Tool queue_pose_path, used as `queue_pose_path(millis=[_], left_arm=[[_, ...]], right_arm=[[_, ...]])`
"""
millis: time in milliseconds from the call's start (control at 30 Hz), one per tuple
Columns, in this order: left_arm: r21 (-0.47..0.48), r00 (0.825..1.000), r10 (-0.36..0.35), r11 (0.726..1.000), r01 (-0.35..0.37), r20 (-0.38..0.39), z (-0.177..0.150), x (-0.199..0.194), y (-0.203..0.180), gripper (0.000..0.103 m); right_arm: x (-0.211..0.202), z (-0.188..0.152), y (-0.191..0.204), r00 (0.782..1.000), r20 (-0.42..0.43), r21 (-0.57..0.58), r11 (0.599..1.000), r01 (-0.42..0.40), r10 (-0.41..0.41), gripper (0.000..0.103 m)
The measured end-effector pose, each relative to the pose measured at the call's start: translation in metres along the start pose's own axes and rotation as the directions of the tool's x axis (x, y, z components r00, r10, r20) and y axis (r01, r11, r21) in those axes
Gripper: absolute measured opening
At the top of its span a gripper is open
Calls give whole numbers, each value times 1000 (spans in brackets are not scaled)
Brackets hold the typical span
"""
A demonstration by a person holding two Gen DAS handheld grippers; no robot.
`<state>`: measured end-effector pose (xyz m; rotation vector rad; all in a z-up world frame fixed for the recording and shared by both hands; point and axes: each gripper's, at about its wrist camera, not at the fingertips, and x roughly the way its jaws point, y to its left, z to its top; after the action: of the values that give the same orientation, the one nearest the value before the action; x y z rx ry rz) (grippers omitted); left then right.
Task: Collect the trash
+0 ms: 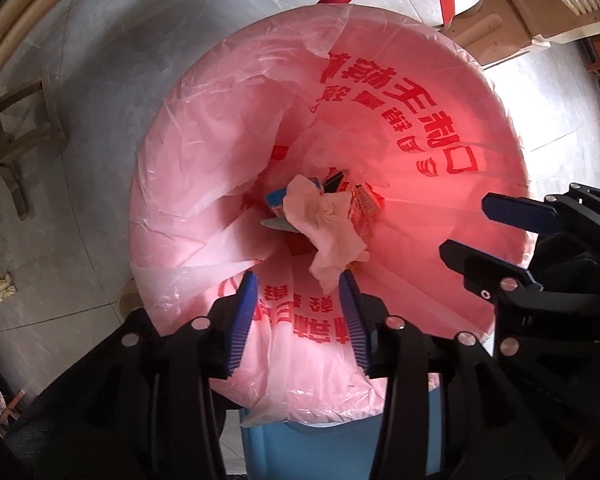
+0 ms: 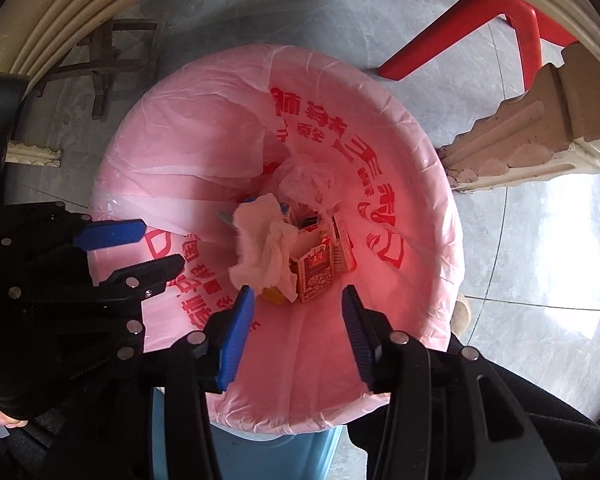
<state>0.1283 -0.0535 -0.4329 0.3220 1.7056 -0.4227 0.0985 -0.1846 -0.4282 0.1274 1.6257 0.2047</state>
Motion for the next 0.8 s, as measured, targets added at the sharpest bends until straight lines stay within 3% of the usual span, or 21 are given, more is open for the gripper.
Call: queue_pose_path(millis=[333, 433, 533, 600, 700, 800], left_arm=[[0, 997, 63, 998, -63, 53, -8, -28, -11, 57], [-49, 990, 76, 996, -70, 119, -16, -51, -11, 58], [-105, 973, 100, 991, -79, 209, -26, -82, -13, 59], [-138, 957, 107, 988, -72, 269, -34, -103, -17, 64], [-155, 930, 131, 985, -81, 345, -49, -133, -32, 64], [-145, 892, 149, 985, -95, 426, -64, -168, -52, 65]], right_arm=[[-21, -9, -7, 997, 47, 30, 998, 56, -58, 47], [-41, -12, -12, 989, 107, 44, 994, 98, -102, 51], [-65, -18, -16, 980, 162, 66, 992, 106, -116, 51], [-87, -24, -16, 968, 217, 72, 991, 116, -130, 51], [-129, -36, -14, 926, 333, 89, 983, 160, -180, 51], [-181, -50, -17, 863, 455, 142, 975, 171, -218, 51]])
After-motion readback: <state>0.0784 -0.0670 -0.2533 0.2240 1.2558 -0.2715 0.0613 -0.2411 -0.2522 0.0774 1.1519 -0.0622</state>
